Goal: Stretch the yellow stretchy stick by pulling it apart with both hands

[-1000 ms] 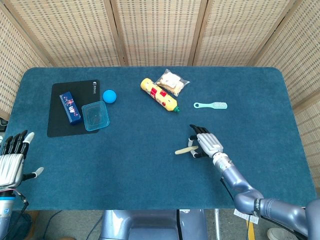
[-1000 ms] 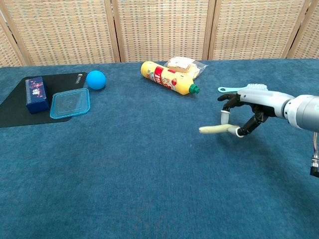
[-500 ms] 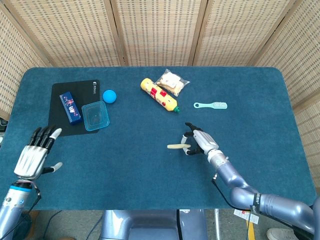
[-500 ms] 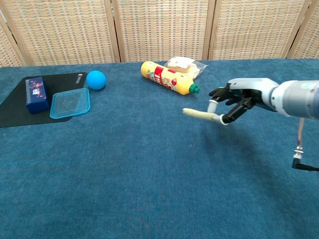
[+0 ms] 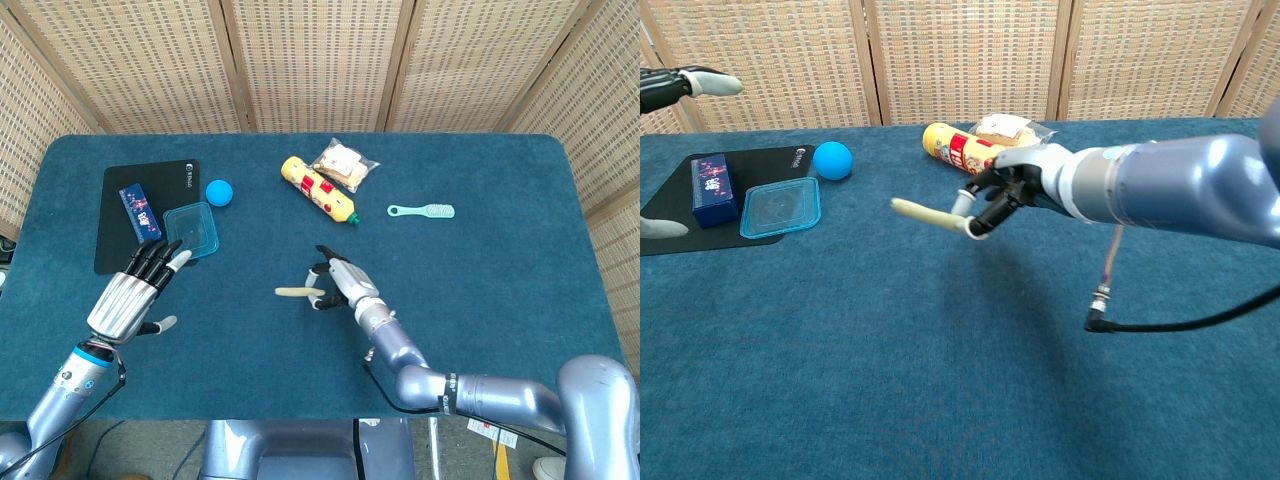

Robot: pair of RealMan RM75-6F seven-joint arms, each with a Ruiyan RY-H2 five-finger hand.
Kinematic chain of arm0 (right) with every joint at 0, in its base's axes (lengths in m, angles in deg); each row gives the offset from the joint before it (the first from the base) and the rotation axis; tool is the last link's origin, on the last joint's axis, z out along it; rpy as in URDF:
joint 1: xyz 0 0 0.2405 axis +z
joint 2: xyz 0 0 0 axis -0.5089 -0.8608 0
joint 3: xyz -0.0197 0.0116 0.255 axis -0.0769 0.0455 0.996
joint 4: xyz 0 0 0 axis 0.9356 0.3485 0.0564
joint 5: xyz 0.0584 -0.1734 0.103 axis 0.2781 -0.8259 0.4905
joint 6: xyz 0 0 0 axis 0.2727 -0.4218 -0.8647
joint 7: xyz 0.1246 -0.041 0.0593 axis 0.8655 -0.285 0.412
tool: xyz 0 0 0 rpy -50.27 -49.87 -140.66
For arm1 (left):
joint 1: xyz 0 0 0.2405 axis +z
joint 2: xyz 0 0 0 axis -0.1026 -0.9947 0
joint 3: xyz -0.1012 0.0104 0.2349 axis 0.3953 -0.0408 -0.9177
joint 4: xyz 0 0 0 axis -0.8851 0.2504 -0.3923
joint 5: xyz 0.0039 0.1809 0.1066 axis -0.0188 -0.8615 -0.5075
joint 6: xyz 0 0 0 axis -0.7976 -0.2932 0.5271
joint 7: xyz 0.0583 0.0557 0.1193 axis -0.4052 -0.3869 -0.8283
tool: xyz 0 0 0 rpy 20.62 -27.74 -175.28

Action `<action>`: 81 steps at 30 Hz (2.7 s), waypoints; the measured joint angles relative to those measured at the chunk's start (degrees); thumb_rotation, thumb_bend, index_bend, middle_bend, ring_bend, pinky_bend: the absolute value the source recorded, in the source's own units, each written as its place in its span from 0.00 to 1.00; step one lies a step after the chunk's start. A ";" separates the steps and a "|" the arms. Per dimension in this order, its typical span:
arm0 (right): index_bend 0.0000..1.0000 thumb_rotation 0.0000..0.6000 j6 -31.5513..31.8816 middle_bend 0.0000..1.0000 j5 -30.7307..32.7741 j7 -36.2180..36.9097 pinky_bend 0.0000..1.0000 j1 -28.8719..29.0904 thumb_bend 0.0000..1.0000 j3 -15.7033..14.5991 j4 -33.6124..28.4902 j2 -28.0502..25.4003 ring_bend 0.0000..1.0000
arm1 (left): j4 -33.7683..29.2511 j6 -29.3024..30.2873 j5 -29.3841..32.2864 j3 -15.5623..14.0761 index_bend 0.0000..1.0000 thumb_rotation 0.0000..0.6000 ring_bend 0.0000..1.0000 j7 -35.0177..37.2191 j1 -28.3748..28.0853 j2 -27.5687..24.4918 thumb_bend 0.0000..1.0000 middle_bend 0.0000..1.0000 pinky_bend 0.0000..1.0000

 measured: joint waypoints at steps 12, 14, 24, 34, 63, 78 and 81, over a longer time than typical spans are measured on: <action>0.75 1.00 1.34 0.01 2.28 0.47 0.00 0.55 0.56 1.16 -3.54 -0.96 0.00 | 3.54 -1.32 -8.72 -1.04 0.28 1.00 0.00 2.62 -5.87 2.91 0.17 0.00 0.00; 0.75 1.00 1.44 0.01 1.97 0.35 0.00 0.50 0.56 0.71 -3.82 -1.09 0.00 | 6.13 -0.57 -10.06 -0.79 0.33 1.00 0.00 4.04 -7.39 5.23 0.22 0.00 0.00; 0.76 1.00 1.20 0.02 0.75 0.18 0.00 0.33 0.56 -0.69 -4.40 -1.17 0.00 | 10.23 -1.86 -10.70 0.98 0.39 1.00 0.00 4.96 -12.95 11.55 0.26 0.00 0.00; 0.76 1.00 2.07 0.02 -0.73 -0.10 0.00 -0.09 0.56 -1.65 -5.20 -2.02 0.00 | 10.45 -4.53 -8.20 0.75 0.41 1.00 0.00 0.83 -14.33 12.50 0.27 0.00 0.00; 0.76 1.00 0.98 0.02 -1.82 1.49 0.00 -1.19 0.56 -2.85 -7.37 -3.46 0.00 | 9.13 -7.52 -2.55 -0.15 0.48 1.00 0.00 -6.33 -16.37 15.68 0.31 0.00 0.00; 0.76 1.00 0.25 0.02 -2.26 2.80 0.00 -1.46 0.56 -3.10 -6.88 -3.40 0.00 | 9.04 -8.09 -0.83 -0.48 0.49 1.00 0.00 -7.25 -17.20 17.43 0.32 0.00 0.00; 0.76 1.00 0.02 0.02 -2.41 3.07 0.00 -1.47 0.56 -3.06 -6.71 -3.33 0.00 | 9.30 -8.26 -0.47 -0.51 0.50 1.00 0.00 -7.32 -17.29 17.63 0.32 0.00 0.00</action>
